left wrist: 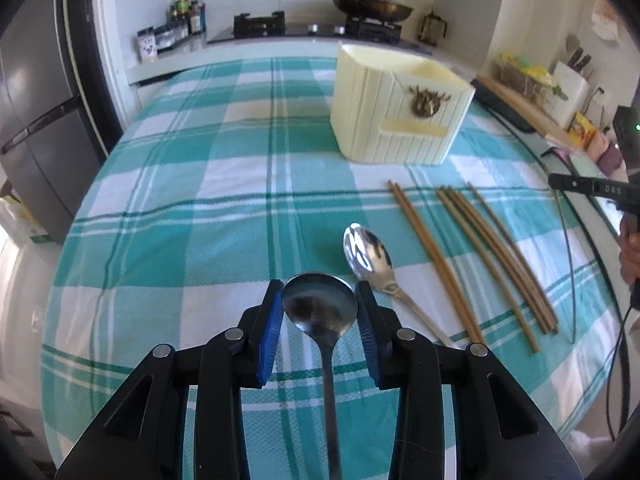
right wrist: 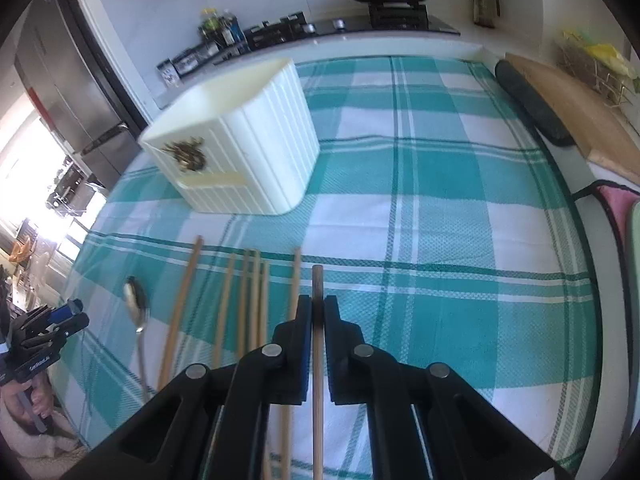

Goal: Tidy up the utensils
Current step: 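Close the left tool on the spoon handle while the right tool grips one chopstick, then carry spoon and chopstick into the cream basket and open both tools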

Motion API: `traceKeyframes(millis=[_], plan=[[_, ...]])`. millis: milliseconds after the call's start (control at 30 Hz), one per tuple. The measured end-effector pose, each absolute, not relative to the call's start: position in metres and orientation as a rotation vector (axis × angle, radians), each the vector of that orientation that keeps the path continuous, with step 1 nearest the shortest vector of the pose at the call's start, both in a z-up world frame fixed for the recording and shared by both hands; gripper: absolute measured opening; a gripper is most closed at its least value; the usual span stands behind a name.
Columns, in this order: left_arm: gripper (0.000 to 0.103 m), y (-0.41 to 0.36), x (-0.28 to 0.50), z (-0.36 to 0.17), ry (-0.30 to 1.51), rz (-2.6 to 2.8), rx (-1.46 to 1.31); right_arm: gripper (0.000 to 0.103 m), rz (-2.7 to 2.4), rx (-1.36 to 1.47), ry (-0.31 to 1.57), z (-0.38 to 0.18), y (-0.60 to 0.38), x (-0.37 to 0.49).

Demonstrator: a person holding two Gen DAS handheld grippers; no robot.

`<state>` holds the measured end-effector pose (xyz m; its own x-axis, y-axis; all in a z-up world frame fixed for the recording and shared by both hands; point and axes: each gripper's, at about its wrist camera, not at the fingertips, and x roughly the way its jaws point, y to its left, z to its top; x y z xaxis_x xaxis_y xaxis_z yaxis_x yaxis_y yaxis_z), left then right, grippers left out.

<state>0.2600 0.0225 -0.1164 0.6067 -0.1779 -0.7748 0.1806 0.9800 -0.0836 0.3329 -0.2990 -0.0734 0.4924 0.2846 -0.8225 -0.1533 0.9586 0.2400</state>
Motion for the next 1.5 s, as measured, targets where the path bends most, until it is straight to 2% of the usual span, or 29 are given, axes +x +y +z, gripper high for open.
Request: traceKeyframes(millis=[233,467,767,1067,1167,1267,1500], plan=[[0.036,0.034,0.234,-0.063,0.774,-0.243,-0.018,0.006,0.326,0.128,0.821,0.010,-0.293,0.263],[0.035,0.037,0.231,-0.028,0.706,-0.290,-0.046,0.006,0.298,0.112,0.654,0.056,-0.291,0.235],[0.035,0.037,0.270,0.027,0.660,-0.354,-0.090,0.006,0.298,0.105,0.505,0.098,-0.278,0.270],[0.035,0.023,0.356,0.103,0.469,-0.316,-0.187,0.006,0.277,0.009,0.294,0.153,-0.241,0.336],[0.035,0.016,0.387,0.102,0.417,-0.269,-0.232,0.006,0.253,-0.007,0.203,0.156,-0.230,0.359],[0.035,0.000,0.425,0.079,0.453,-0.240,-0.235,0.006,0.246,0.004,0.211,0.140,-0.221,0.389],[0.035,-0.035,0.490,-0.003,0.764,-0.265,-0.159,0.006,0.252,0.028,0.562,0.061,-0.209,0.465]])
